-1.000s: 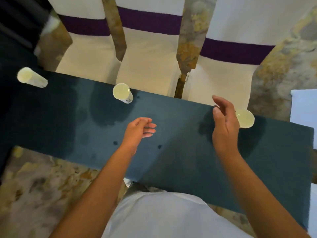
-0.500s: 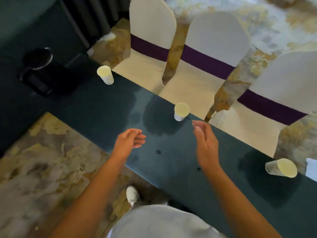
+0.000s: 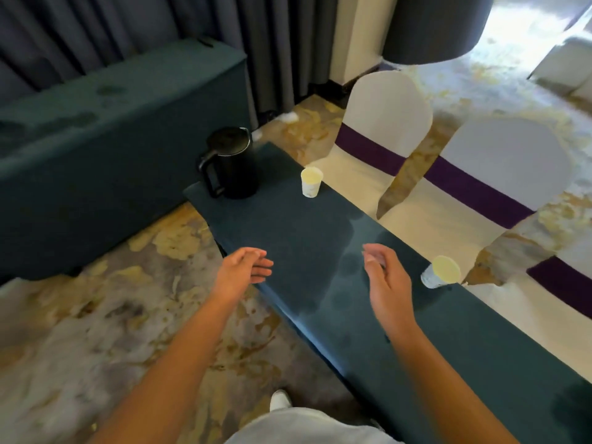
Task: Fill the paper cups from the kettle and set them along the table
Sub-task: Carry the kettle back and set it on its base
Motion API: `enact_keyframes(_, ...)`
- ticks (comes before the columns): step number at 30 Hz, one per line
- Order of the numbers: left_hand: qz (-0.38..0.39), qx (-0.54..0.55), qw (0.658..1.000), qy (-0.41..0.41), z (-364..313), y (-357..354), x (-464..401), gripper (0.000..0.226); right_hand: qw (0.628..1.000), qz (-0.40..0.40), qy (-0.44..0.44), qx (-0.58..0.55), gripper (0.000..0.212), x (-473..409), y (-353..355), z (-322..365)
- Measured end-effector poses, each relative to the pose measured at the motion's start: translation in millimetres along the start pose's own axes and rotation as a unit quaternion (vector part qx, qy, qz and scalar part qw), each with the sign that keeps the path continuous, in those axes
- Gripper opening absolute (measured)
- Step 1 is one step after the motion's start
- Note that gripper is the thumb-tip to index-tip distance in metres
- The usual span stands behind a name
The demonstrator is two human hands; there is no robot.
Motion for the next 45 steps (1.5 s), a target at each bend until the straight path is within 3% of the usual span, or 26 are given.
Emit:
enact_keyframes(5,-0.050,0.009,0.999,-0.017,-16,58,11,0.021,0.999,0.034,0.016,0.015,0.020,-23,-52,30)
enact_keyframes(9,-0.113,-0.046,0.992,-0.039,-20,95,15,0.020,0.997,0.066,0.036,0.016,0.023,-45,-80,53)
enact_keyframes(19,-0.171,-0.054,0.977,-0.116,-79,147,-7,0.017,0.987,0.130,0.094,-0.008,0.029,-121,-138,87)
enact_keyframes(27,-0.214,-0.047,0.968,-0.125,-120,191,-38,0.018,0.978,0.185,0.091,-0.030,0.033,-182,-204,109)
enact_keyframes(38,-0.111,-0.068,0.986,-0.101,-139,287,-152,0.017,0.993,0.106,0.044,-0.002,0.032,-247,-297,115)
enact_keyframes(45,-0.002,-0.132,0.988,-0.081,-186,339,-210,0.016,0.998,0.003,-0.055,-0.013,0.034,-263,-343,120)
Point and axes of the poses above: each hand's wrist, its own x-axis away from the middle knuckle, its own y-axis out of the back of the hand, z = x × y, the point moved 5 cm from there along -x, towards the middle knuckle, and after that the axes turned 14 degrees about z, right-handed, at the moved point
